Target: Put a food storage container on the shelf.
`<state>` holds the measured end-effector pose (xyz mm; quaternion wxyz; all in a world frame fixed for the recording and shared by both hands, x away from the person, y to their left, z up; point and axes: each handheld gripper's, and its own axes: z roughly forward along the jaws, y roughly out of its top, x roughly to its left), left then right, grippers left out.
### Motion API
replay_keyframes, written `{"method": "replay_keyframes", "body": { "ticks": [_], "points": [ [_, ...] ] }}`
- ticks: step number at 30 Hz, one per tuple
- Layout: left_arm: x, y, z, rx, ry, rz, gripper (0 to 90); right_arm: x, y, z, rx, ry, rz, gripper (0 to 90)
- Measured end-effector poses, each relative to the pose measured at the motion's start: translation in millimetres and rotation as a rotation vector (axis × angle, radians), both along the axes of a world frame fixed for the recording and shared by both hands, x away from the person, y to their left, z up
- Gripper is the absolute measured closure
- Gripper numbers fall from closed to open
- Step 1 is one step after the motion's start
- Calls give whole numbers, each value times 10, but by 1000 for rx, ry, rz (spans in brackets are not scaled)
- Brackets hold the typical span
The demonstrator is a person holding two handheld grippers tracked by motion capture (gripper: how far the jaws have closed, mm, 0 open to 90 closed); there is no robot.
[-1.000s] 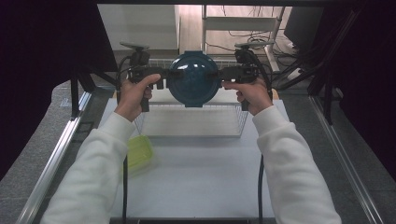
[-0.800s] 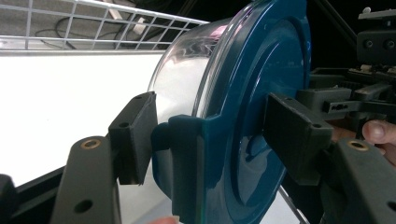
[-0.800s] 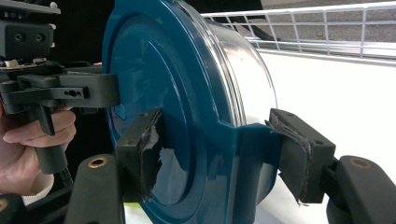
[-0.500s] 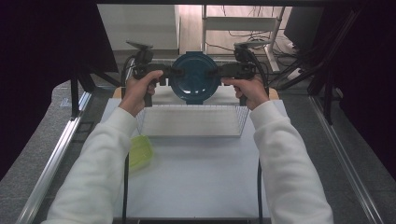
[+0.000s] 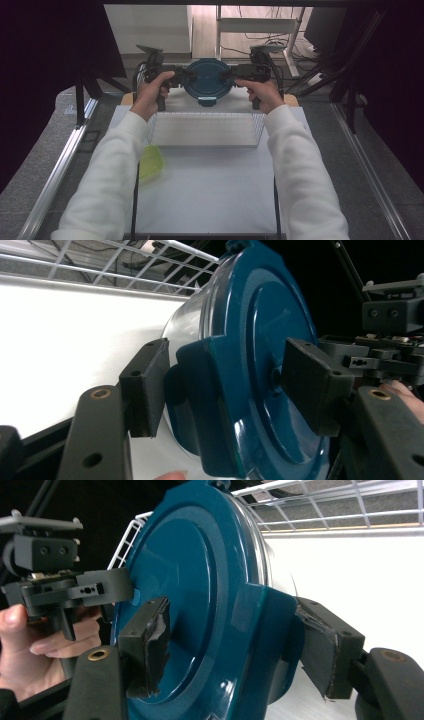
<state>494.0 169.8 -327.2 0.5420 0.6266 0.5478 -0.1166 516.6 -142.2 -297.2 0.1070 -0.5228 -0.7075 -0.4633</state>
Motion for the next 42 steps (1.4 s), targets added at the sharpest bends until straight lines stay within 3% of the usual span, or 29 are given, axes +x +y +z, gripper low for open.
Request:
{"method": "replay_keyframes", "body": {
  "ticks": [7, 14, 16, 18, 20, 23, 24, 25, 28, 30, 36, 40, 42],
  "points": [
    [62, -25, -63, -11, 20, 14, 378, 96, -48, -137, 68, 74, -54, 328],
    [52, -25, -82, -23, 3, 19, 375, 90, -45, -147, 67, 71, -69, 319],
    [33, -33, -81, -7, -25, 23, 364, 71, -21, -133, 48, 47, -81, 298],
    [16, -44, -68, 15, -46, 32, 303, 26, 11, -78, -19, -18, -106, 234],
    [-63, -39, -2, 51, -125, 64, 251, -27, 32, -17, -85, -66, -132, 169],
    [-186, -11, 97, 107, -199, 107, 206, -113, 15, 61, -100, -116, -130, 134],
    [-186, -11, 97, 107, -199, 107, 200, -113, 15, 61, -100, -116, -130, 134],
    [-281, 1, 150, 136, -245, 120, 206, -200, 15, 127, -133, -169, -122, 119],
    [-441, 8, 187, 189, -304, 120, 211, -376, 23, 219, -182, -275, -112, 113],
    [-557, -3, 199, 240, -340, 123, 222, -482, 6, 245, -187, -311, -95, 127],
    [-882, 14, 139, 294, -401, 105, 249, -719, -112, 197, -199, -369, -44, 163],
    [-1045, 79, 92, 273, -399, 111, 253, -867, -193, 158, -199, -408, -18, 170],
    [-1228, 134, 25, 267, -383, 110, 245, -1029, -273, 97, -200, -446, 6, 173]
  ]
}}
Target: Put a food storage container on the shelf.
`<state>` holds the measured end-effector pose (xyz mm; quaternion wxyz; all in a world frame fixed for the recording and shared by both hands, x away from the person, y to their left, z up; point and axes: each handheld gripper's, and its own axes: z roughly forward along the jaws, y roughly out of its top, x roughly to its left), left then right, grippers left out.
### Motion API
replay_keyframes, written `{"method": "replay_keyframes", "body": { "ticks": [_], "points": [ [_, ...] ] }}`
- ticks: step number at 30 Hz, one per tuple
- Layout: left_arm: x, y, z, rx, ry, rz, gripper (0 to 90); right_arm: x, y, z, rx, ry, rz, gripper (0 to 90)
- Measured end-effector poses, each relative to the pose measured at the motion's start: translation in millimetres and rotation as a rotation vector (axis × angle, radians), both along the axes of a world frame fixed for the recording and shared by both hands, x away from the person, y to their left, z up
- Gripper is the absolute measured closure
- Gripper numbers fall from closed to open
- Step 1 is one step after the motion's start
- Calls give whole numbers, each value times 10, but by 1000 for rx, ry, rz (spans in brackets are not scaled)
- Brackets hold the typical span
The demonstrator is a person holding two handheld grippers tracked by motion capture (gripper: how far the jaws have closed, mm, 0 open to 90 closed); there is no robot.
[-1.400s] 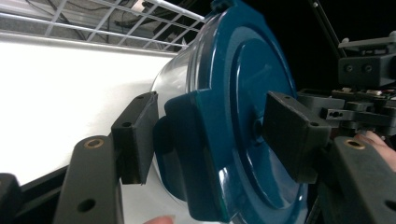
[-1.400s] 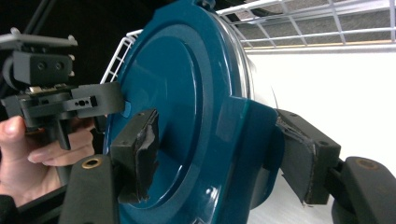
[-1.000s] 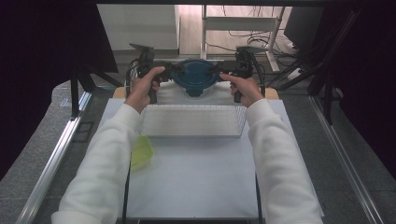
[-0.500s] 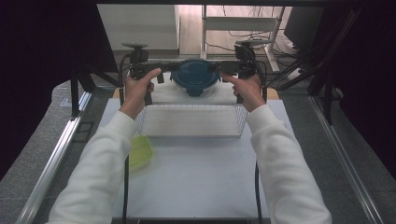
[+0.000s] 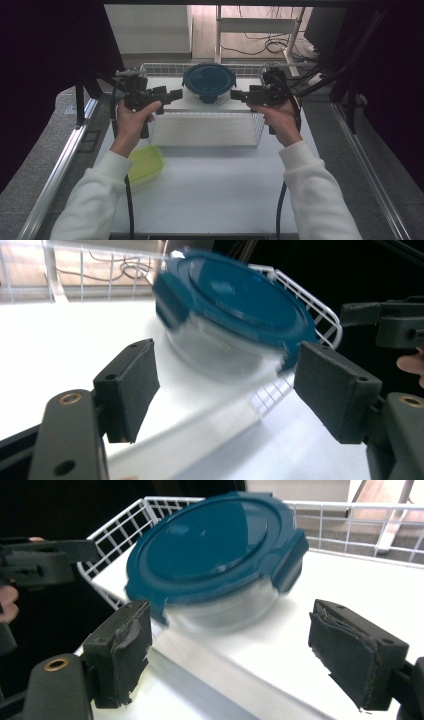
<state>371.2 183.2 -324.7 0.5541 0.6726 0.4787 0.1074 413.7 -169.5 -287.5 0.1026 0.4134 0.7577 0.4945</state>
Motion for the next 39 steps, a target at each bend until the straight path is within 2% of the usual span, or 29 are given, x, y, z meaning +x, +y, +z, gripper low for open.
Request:
{"method": "replay_keyframes", "body": {
  "ticks": [3, 6, 9, 11, 14, 19, 20, 21, 25, 27, 33, 34, 36, 39],
  "points": [
    [-190, 24, -113, 33, -2, -3, 227, -151, -82, -71, -1, -21, 21, 173],
    [-415, -9, -231, 125, -41, -20, 232, -313, -140, -142, -6, -29, 59, 186],
    [-620, -38, -351, 172, -50, -57, 230, -483, -191, -242, -13, -34, 92, 188],
    [-741, -63, -430, 198, -63, -56, 230, -587, -230, -315, -11, -33, 102, 188],
    [-874, -78, -541, 243, -61, -62, 230, -729, -290, -420, -8, -39, 105, 188],
    [-1054, -57, -689, 234, -39, -60, 219, -953, -365, -609, -15, -46, 102, 186],
    [-1054, -57, -689, 234, -39, -60, 219, -999, -374, -646, -22, -51, 106, 186],
    [-1118, -48, -729, 243, -32, -56, 216, -1040, -384, -682, -27, -46, 112, 186],
    [-1201, -26, -831, 244, -23, -60, 214, -1155, -419, -852, -50, -33, 120, 192],
    [-1214, -26, -903, 269, -17, -54, 215, -1189, -437, -951, -68, -21, 118, 194],
    [-1219, -9, -1170, 250, 40, -64, 214, -1244, -486, -1207, -80, 23, 110, 195],
    [-1219, -9, -1170, 250, 40, -64, 213, -1244, -486, -1207, -80, 23, 110, 195],
    [-1219, -23, -1262, 272, 68, -77, 207, -1257, -485, -1292, -104, 33, 109, 194],
    [-1214, -12, -1308, 279, 87, -83, 209, -1270, -500, -1368, -119, 44, 99, 195]
  ]
}}
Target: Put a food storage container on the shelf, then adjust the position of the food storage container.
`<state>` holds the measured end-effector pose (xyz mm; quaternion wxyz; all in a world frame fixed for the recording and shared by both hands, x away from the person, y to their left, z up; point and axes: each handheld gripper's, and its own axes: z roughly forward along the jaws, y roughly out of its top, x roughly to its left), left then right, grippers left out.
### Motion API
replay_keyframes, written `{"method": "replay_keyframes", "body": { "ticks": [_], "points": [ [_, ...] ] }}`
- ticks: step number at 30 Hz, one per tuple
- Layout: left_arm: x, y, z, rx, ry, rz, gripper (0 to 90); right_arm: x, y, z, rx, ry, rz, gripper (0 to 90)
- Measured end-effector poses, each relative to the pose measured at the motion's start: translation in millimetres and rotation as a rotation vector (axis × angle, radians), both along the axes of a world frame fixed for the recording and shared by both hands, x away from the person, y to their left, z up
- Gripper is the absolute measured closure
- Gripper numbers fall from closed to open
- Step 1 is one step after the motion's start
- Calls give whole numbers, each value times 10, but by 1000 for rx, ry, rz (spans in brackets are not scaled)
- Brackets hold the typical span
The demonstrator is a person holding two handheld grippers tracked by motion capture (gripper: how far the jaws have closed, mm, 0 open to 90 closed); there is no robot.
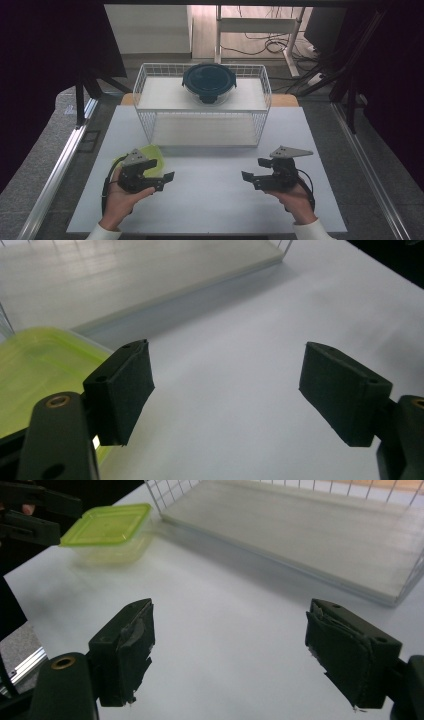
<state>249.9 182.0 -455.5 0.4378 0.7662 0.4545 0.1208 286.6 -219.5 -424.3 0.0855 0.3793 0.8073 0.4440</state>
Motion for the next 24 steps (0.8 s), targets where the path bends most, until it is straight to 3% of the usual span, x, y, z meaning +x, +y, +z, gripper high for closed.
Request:
{"method": "replay_keyframes", "body": {
  "ticks": [6, 12, 24],
  "points": [
    [-25, 41, -62, 3, 19, 10, 214, -10, -28, -172, -18, 43, -20, 195],
    [-25, 49, -144, 17, 51, 23, 217, 7, -27, -220, -38, 45, -16, 198],
    [-59, 159, -123, 7, 33, 41, 241, 84, -56, -268, -31, 64, -14, 203]
  ]
}}
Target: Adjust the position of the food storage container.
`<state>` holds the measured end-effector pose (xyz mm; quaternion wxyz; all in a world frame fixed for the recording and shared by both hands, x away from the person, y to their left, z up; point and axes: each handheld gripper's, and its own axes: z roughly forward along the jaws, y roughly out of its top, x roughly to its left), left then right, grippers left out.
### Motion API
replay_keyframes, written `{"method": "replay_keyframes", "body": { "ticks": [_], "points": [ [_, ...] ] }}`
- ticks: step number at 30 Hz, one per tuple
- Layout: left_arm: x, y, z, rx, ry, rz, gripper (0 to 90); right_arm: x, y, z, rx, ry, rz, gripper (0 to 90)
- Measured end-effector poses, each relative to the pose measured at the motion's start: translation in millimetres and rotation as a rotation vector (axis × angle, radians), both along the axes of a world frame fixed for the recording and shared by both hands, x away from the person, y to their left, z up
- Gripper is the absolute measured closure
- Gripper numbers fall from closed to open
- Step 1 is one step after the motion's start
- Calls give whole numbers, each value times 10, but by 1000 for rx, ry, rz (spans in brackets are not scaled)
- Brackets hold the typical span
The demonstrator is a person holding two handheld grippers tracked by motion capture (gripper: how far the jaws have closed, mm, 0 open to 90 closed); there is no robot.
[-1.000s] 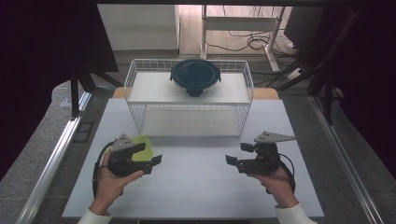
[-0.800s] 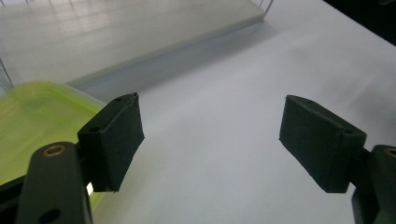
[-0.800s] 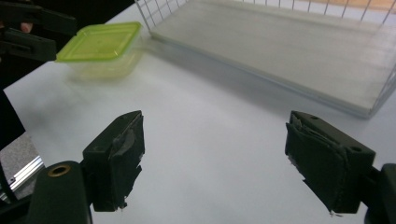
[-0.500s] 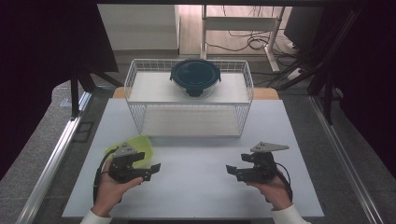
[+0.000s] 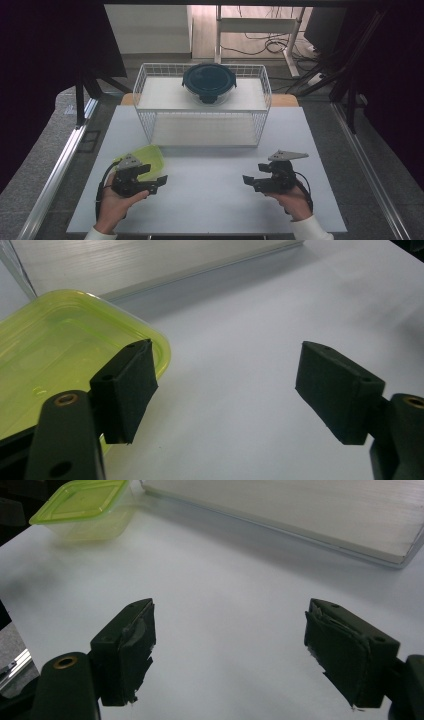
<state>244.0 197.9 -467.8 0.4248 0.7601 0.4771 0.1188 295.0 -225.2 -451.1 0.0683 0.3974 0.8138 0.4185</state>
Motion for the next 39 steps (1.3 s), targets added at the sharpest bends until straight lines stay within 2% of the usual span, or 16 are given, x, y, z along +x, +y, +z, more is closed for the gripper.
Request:
{"method": "replay_keyframes", "body": {
  "ticks": [6, 12, 17, 20, 22, 24, 27, 29, 31, 34, 35, 37, 39],
  "points": [
    [47, 53, 77, 9, -13, -2, 254, 9, -22, -20, -2, 5, -14, 205],
    [99, 233, 195, 4, -30, 34, 266, 5, -47, 7, -1, 0, -16, 210],
    [244, 331, 224, 36, -12, 54, 270, -26, -56, -10, -14, -2, -21, 210],
    [345, 396, 227, 22, 10, 66, 294, -33, -46, -19, -18, 3, -24, 210],
    [474, 506, 224, 32, 13, 100, 336, -57, -6, -10, -27, -1, -8, 210],
    [566, 589, 212, 17, 22, 111, 358, -75, 10, 2, -36, -7, -5, 211],
    [698, 679, 197, 48, 26, 121, 404, -98, 16, 9, -47, -13, -7, 210],
    [787, 739, 178, 54, 44, 125, 443, -91, 9, 4, -47, -12, -10, 210],
    [866, 792, 148, 66, 76, 127, 558, -73, 5, -8, -50, -8, -19, 210],
    [968, 846, 91, 78, 96, 113, 665, -57, -1, -26, -56, -1, -25, 210],
    [1003, 865, 71, 77, 99, 106, 693, -54, -4, -31, -59, 1, -29, 211],
    [1075, 910, 29, 47, 130, 111, 752, -49, -13, -40, -62, 5, -35, 211],
    [1107, 927, 10, 45, 144, 119, 828, -45, -20, -46, -65, 9, -43, 211]
  ]
}}
